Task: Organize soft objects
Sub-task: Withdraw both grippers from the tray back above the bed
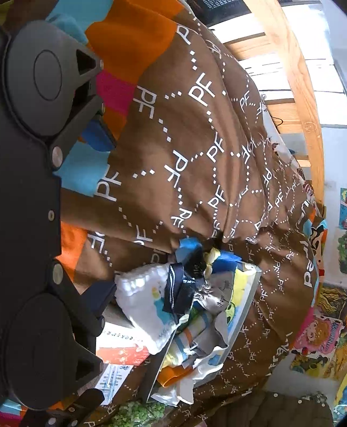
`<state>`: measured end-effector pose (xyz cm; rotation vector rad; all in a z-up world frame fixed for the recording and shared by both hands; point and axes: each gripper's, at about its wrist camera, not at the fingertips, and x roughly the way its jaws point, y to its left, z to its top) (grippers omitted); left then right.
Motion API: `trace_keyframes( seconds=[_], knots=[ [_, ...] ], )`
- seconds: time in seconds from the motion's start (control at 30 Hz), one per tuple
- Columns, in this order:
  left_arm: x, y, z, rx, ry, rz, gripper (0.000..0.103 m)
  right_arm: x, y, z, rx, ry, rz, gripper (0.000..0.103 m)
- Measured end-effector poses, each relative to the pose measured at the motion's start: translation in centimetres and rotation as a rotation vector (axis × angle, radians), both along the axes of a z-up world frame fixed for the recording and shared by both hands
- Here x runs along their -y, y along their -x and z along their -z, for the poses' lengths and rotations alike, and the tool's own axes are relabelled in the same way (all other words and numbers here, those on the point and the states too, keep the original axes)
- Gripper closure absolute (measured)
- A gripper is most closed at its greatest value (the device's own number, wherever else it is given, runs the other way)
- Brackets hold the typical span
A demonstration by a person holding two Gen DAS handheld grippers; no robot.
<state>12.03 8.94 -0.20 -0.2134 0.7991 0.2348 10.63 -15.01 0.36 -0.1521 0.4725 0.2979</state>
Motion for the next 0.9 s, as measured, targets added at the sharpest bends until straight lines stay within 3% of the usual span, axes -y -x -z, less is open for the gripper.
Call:
trace_keyframes(
  seconds=[0.53,0.73,0.9],
  knots=[
    [-0.6,0.5,-1.3,0.055,0.01,-0.015,0.001,-1.4,0.8,0.3,0.033,-0.045,-0.049,0.0],
    [0.1,0.8,-2.3,0.125,-0.082,0.021,0.001,-1.5,0.4,0.0,0.013,-0.094,-0.046,0.0],
    [0.3,0.8,-2.9,0.153,-0.093,0.056,0.001,-1.6,0.3,-0.4,0.021,-0.097,-0.033,0.0]
  ],
)
